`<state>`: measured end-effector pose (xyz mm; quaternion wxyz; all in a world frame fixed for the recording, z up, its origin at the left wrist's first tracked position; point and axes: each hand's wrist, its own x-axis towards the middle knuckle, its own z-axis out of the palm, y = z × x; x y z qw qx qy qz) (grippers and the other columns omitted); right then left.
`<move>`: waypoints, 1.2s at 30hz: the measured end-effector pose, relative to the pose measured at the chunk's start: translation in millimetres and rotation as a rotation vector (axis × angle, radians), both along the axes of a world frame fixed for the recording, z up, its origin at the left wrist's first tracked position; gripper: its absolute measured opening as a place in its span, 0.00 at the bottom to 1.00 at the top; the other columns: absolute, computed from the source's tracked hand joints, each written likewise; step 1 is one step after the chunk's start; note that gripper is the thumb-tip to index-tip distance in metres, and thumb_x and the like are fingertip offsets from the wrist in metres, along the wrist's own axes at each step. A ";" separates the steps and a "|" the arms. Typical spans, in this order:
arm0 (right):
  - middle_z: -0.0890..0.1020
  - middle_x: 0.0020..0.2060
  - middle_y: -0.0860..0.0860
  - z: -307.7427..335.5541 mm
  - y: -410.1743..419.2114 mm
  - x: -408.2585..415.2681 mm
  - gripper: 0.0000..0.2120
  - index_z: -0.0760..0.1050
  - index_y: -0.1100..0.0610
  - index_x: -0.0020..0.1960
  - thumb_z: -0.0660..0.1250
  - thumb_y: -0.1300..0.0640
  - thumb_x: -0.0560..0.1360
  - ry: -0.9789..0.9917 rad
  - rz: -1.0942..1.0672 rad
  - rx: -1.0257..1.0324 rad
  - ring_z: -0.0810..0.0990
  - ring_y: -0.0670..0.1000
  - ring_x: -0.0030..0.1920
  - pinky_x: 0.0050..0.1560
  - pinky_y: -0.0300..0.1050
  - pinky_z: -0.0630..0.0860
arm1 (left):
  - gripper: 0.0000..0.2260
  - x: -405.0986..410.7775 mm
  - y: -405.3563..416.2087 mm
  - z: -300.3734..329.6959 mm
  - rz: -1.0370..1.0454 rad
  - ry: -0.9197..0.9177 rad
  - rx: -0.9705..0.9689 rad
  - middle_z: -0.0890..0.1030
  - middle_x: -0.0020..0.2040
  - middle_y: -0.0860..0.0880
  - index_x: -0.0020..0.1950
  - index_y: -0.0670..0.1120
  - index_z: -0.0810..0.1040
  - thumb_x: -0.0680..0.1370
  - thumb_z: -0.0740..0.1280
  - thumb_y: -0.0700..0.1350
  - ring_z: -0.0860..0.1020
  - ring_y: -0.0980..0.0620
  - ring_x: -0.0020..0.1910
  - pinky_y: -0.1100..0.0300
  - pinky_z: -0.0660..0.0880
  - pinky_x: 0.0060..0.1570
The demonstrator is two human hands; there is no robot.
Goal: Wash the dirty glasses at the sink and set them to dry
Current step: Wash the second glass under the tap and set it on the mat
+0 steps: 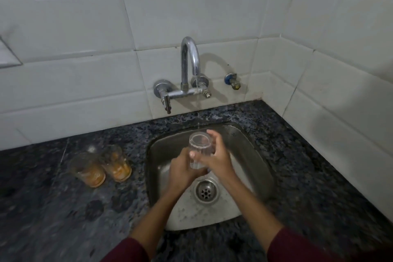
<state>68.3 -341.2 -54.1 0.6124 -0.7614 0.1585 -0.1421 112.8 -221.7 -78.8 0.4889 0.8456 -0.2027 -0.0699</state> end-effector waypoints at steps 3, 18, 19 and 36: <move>0.81 0.53 0.46 -17.9 19.1 -0.4 0.31 0.70 0.47 0.61 0.78 0.52 0.62 0.034 -0.029 -0.053 0.79 0.46 0.54 0.54 0.41 0.77 | 0.32 -3.0 6.8 -8.4 0.012 0.016 0.010 0.83 0.50 0.50 0.56 0.45 0.76 0.58 0.71 0.61 0.81 0.52 0.49 0.53 0.78 0.47; 0.81 0.46 0.51 76.2 220.8 141.4 0.25 0.73 0.54 0.54 0.79 0.55 0.60 -0.147 0.180 -0.252 0.78 0.52 0.46 0.48 0.45 0.75 | 0.13 62.2 257.9 58.2 0.281 -0.147 -0.074 0.85 0.45 0.47 0.53 0.43 0.81 0.75 0.70 0.51 0.81 0.57 0.41 0.63 0.78 0.44; 0.81 0.47 0.50 79.3 251.8 155.5 0.26 0.73 0.53 0.56 0.79 0.55 0.60 -0.147 0.233 -0.226 0.78 0.52 0.47 0.50 0.45 0.75 | 0.13 65.9 288.6 55.0 0.335 -0.138 -0.048 0.85 0.47 0.47 0.53 0.43 0.81 0.76 0.69 0.51 0.81 0.57 0.42 0.61 0.79 0.46; 0.78 0.61 0.53 19.6 612.5 308.8 0.38 0.69 0.54 0.66 0.80 0.59 0.60 -0.013 0.705 -0.091 0.76 0.54 0.59 0.61 0.50 0.74 | 0.36 79.5 563.7 -40.5 0.555 0.428 0.839 0.46 0.78 0.37 0.78 0.42 0.48 0.79 0.59 0.59 0.46 0.36 0.77 0.39 0.51 0.73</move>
